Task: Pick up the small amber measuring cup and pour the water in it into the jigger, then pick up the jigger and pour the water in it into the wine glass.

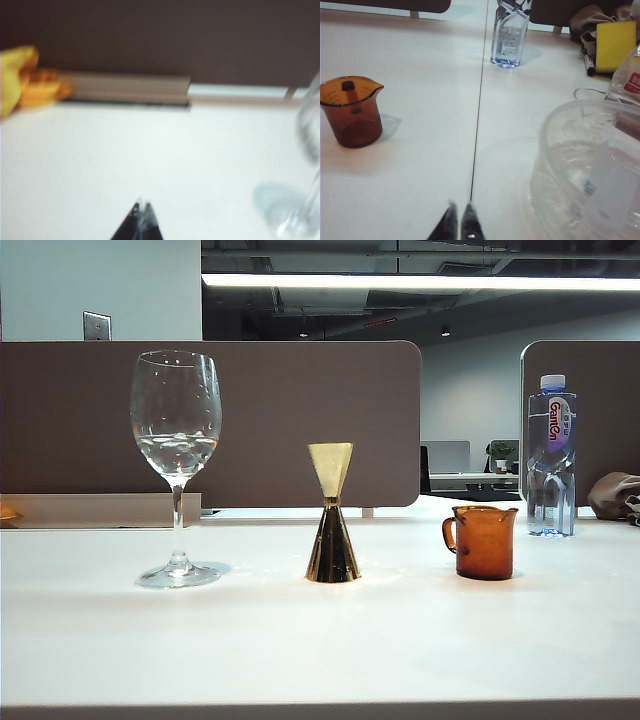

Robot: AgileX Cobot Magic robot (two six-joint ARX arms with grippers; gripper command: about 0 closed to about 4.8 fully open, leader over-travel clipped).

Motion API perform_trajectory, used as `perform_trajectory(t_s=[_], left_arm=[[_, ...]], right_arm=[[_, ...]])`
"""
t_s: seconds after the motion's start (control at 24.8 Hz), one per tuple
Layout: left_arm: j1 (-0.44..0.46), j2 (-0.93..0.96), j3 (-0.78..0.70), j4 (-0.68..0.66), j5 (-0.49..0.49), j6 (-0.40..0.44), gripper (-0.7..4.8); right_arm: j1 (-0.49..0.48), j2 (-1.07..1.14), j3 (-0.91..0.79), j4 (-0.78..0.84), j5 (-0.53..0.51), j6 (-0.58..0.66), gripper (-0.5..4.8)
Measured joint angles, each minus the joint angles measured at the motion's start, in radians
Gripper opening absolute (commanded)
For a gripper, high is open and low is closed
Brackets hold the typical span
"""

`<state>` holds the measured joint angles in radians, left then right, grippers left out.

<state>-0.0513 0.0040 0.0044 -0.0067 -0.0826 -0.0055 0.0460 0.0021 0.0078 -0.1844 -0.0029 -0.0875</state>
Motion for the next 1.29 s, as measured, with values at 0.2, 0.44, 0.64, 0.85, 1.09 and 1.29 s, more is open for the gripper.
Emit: perform_trajectory(t_s=[0.2, 0.44, 0.64, 0.85, 1.09, 1.29], left_arm=[[0.025, 0.002, 0.001, -0.167, 0.004, 0.008, -0.02], [0.025, 0.001, 0.002, -0.169, 0.026, 0.014, -0.02], [0.026, 0.001, 0.002, -0.17, 0.054, 0.013, -0.02], [0.061, 0.001, 0.002, -0.17, 0.056, 0.012, -0.02], [0.062, 0.001, 0.002, -0.17, 0.056, 0.012, -0.02], [0.062, 0.001, 0.002, -0.17, 0.056, 0.012, -0.02]], right_arm=[[0.0, 0.0, 0.0, 0.0, 0.0, 0.0, 0.22], [0.0, 0.0, 0.0, 0.0, 0.0, 0.0, 0.22], [0.0, 0.0, 0.0, 0.0, 0.0, 0.0, 0.22], [0.0, 0.0, 0.0, 0.0, 0.0, 0.0, 0.22], [0.0, 0.0, 0.0, 0.0, 0.0, 0.0, 0.22], [0.0, 0.0, 0.0, 0.0, 0.0, 0.0, 0.22]])
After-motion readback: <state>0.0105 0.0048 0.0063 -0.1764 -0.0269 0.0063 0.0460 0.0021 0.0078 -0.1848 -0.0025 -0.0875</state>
